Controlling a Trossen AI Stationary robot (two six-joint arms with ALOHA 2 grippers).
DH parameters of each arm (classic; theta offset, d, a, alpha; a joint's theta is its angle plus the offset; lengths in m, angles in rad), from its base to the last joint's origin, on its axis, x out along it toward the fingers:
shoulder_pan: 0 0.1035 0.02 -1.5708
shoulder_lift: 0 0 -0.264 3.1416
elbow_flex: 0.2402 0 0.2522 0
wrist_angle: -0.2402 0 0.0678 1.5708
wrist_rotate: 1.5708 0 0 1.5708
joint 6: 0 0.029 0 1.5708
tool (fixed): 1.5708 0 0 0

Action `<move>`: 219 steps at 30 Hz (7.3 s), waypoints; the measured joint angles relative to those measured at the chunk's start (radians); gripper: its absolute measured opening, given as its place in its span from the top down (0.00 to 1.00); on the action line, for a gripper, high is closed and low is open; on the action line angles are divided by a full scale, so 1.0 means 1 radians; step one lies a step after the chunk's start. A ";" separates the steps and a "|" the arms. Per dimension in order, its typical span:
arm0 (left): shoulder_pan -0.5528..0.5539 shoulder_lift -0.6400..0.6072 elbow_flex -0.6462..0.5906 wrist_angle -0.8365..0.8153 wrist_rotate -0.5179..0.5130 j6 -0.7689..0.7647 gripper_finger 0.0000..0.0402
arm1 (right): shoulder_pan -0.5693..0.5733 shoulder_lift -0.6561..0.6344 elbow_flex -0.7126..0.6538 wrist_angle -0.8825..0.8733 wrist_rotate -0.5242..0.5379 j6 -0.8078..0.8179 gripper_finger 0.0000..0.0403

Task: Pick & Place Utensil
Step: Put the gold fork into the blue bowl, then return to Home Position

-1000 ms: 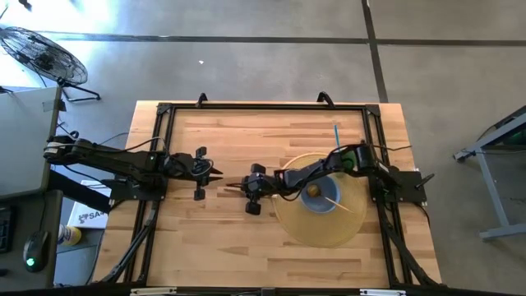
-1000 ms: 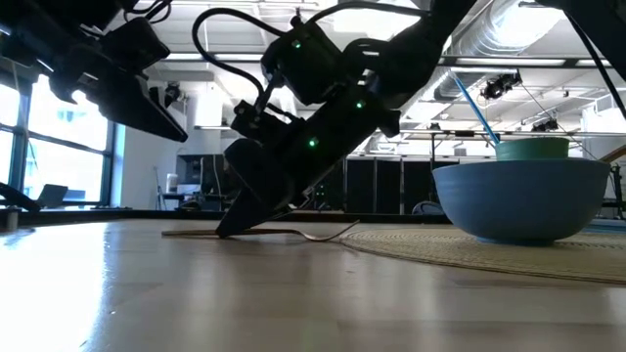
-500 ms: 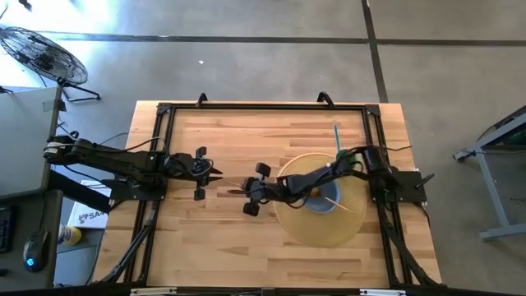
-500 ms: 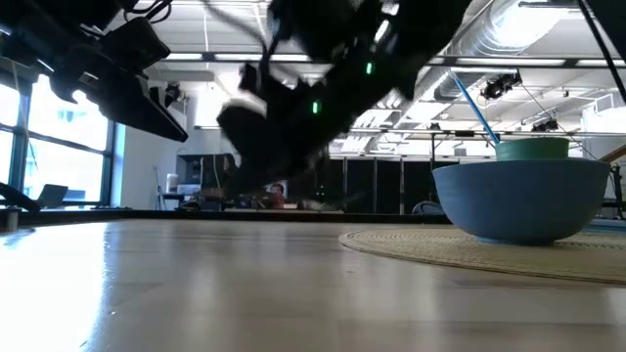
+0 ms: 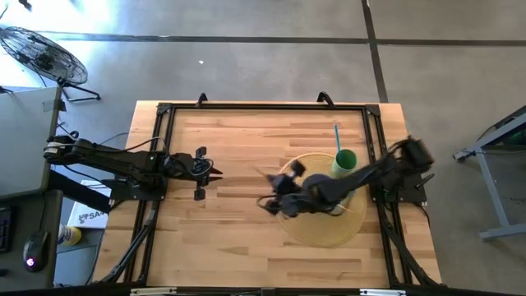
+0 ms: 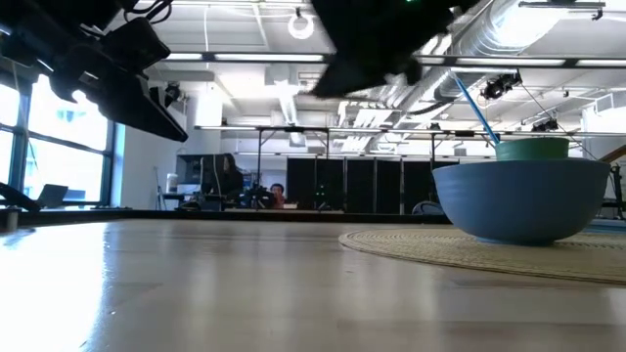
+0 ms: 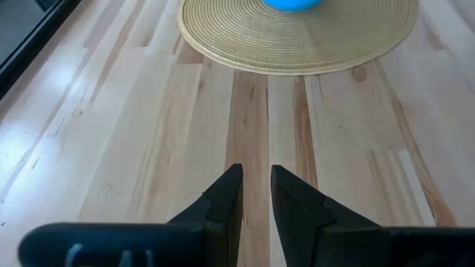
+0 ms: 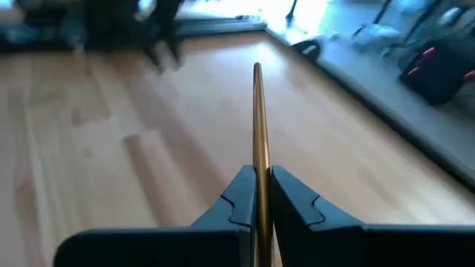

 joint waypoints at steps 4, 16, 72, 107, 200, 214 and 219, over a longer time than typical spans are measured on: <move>0.000 0.000 0.000 0.001 0.000 -0.010 0.83 | 0.039 -0.169 -0.192 0.041 0.113 0.049 0.96; 0.000 0.000 0.000 0.061 -0.001 -0.009 0.83 | 0.036 -0.392 -0.655 0.494 0.084 -0.041 0.95; 0.000 0.002 0.000 0.057 0.000 -0.018 0.84 | 0.012 -0.478 -0.729 0.396 -0.106 -0.033 0.94; 0.000 0.002 0.000 0.060 0.000 -0.018 0.84 | 0.012 -0.447 -0.728 0.339 -0.185 0.055 0.94; 0.000 0.001 0.000 0.063 -0.021 -0.018 0.84 | -0.028 -0.660 -0.894 0.785 -0.419 -0.175 0.78; 0.000 0.001 0.000 0.154 0.037 -0.047 0.84 | -0.048 -0.704 -0.894 0.813 -0.610 -0.169 0.82; 0.000 0.001 0.000 0.230 0.093 -0.046 0.84 | -0.091 -0.721 -0.894 0.830 -0.728 -0.220 0.92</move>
